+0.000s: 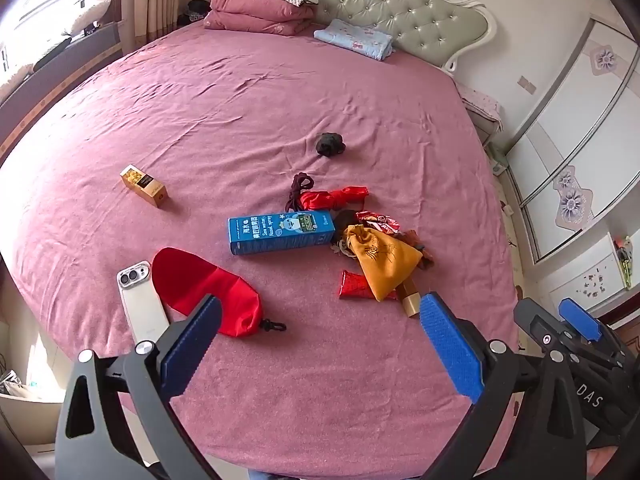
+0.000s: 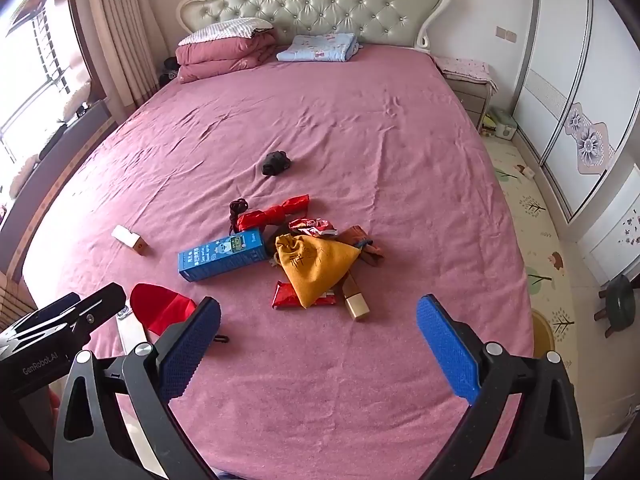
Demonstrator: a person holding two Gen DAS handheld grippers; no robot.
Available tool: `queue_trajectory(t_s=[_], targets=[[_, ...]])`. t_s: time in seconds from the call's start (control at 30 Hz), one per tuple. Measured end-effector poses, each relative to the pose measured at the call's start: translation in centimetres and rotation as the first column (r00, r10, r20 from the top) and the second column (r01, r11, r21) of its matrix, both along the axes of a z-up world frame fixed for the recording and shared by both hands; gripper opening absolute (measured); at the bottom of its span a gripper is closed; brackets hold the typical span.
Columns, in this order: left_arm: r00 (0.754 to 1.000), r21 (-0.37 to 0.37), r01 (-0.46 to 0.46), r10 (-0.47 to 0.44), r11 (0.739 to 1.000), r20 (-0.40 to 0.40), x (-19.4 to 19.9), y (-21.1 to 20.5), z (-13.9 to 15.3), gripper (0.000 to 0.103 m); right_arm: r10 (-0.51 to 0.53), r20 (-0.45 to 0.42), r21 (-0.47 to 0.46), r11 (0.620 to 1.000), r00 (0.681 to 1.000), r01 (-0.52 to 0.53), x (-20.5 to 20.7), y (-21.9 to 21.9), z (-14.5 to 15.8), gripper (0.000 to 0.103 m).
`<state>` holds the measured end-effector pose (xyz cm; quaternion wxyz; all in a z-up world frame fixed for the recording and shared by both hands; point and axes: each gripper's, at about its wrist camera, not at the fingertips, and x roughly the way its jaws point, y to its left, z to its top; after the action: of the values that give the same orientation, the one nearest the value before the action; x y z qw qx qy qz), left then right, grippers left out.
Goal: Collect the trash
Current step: 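Move both tools toward the pile of items on the bed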
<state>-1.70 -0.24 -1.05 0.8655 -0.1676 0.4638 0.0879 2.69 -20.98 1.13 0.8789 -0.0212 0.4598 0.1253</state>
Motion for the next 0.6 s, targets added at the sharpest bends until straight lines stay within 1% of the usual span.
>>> queue_trajectory(t_s=[0.03,0.27,0.5,0.6], targets=[[1.0,-0.002,-0.001,0.001,1.0,-0.003,-0.1,0.1,-0.1,0.099,0.0,-0.005,-0.003,1.0,1.0,0.0,0.0,0.3,-0.4,0.094],[1.0,-0.008,-0.011,0.011,1.0,-0.026,-0.8,1.8,-0.5,0.099,-0.013,-0.01,0.001,1.0,1.0,0.013,-0.5,1.2,-0.6,0.094],[0.999,-0.032,0.026,-0.027,0.999,-0.035,-0.4,2.5,-0.7,0.099,-0.027,0.005,0.009,1.0,1.0,0.027,-0.6,1.8,-0.2,0.094],[0.998,-0.031,0.042,-0.043,0.999,-0.042,-0.1,2.5,-0.8,0.099,-0.026,0.016,0.004,1.0,1.0,0.026,-0.6,2.2,-0.1,0.094]])
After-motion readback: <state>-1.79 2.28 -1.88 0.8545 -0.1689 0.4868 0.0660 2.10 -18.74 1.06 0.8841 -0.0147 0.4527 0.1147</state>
